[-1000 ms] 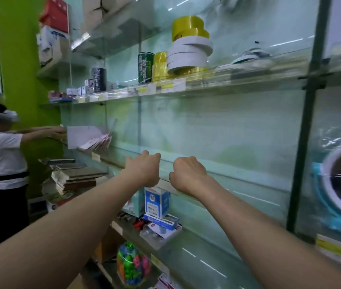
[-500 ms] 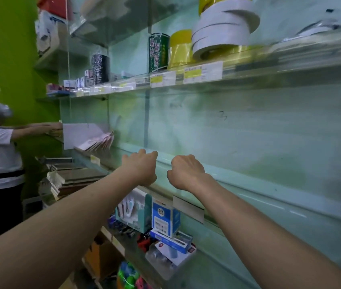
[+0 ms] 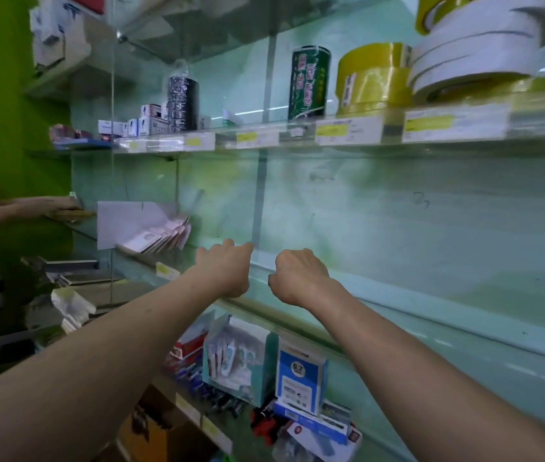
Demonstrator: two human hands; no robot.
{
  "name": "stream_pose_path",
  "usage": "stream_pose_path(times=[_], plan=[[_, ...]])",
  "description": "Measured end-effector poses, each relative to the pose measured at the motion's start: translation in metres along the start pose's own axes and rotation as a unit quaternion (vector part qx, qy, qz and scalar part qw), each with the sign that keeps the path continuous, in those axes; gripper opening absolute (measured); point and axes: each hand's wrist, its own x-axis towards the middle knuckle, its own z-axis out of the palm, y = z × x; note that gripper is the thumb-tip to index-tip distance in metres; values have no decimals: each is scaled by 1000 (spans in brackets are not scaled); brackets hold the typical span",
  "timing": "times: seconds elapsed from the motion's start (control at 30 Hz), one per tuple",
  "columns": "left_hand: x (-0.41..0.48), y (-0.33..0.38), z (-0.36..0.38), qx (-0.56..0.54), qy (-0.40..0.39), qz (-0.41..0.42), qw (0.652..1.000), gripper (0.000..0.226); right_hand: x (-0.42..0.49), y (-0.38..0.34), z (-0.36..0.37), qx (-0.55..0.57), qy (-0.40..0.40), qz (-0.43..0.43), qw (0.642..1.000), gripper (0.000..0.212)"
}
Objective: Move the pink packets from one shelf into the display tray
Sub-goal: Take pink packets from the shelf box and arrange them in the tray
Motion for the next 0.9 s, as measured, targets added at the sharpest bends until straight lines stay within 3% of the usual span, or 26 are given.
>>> stream_pose_path(times=[0.13,0.3,0.5,0.63,0.77,0.9], plan=[[17,-42,6,-1,-4,21,1000,62,18,-39,10,1,-6,20,1000,33],[37,-82,16,-6,-4,44,999,65,41,-75,21,-3,1,42,999,11],[70,-121,40,-20,-12,56,998,67,80,-98,41,-24,5,54,998,12],[97,-140,57,-24,-19,49,998,67,111,-107,56,-39,-3,48,998,29],[129,-157,70,-14,-13,47,999,66,152,-113,71,-47,11,36,998,23],[172,-171,83,4,-2,27,1000,65,200,-116,85,-36,24,27,999,32]])
